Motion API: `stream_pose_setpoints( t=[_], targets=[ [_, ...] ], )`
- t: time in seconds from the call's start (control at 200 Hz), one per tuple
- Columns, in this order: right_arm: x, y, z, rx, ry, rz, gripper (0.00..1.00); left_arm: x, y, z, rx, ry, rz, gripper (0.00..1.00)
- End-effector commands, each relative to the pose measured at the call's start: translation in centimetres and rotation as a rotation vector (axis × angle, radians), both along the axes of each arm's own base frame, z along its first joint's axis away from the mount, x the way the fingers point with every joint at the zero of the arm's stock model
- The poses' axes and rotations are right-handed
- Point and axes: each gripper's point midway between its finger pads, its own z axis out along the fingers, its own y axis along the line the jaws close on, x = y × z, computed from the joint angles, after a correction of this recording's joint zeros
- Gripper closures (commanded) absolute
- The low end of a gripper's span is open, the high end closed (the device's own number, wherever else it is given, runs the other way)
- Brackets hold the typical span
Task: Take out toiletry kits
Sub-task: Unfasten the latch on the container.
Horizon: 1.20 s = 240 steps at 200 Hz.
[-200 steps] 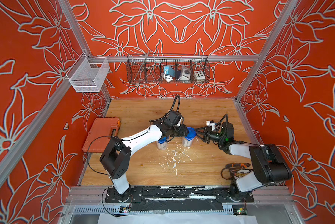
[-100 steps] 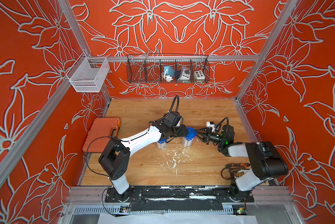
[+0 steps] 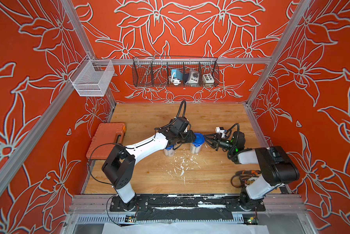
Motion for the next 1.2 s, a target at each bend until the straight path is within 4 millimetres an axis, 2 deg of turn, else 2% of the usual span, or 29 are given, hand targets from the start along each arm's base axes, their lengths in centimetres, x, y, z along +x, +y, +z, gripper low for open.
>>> stream_pose_setpoints(
  t=[0.0, 0.115, 0.3, 0.375, 0.415, 0.49, 0.565, 0.936, 1.116, 1.196],
  targets=[
    [-1.6, 0.2, -1.7, -0.017, 0.064, 0.033, 0.61, -3.7, 3.1, -7.0, 0.206, 0.193, 0.011, 0.61],
    [-2.2, 0.3, -1.8, -0.017, 0.061, 0.038, 0.59, -3.7, 3.0, -7.0, 0.208, 0.192, 0.009, 0.61],
    [-2.4, 0.4, -1.4, -0.012, 0.055, 0.038, 0.68, -3.9, 3.2, -7.2, 0.218, 0.194, 0.015, 0.62],
    [-2.5, 0.4, -1.5, -0.010, 0.066, 0.036, 0.68, -4.0, 3.4, -7.5, 0.224, 0.198, 0.024, 0.62],
    [-2.5, 0.3, -1.6, -0.010, 0.068, 0.033, 0.65, -4.0, 3.4, -7.6, 0.225, 0.200, 0.026, 0.62],
    [-2.7, 0.3, -1.9, -0.012, 0.077, 0.030, 0.47, -4.1, 3.4, -7.7, 0.227, 0.205, 0.028, 0.63],
    [-2.9, 0.2, -1.7, 0.000, 0.068, 0.029, 0.45, -4.1, 3.4, -7.7, 0.228, 0.203, 0.028, 0.63],
    [-3.2, 0.1, -1.4, -0.001, 0.060, 0.019, 0.67, -4.3, 3.6, -8.1, 0.245, 0.208, 0.037, 0.64],
    [-3.3, 0.0, -1.5, 0.010, 0.059, 0.016, 0.70, -4.6, 3.8, -8.7, 0.264, 0.214, 0.038, 0.65],
    [-3.2, 0.0, -1.5, 0.010, 0.053, 0.017, 0.67, -4.7, 3.8, -8.9, 0.267, 0.219, 0.038, 0.65]
  ],
)
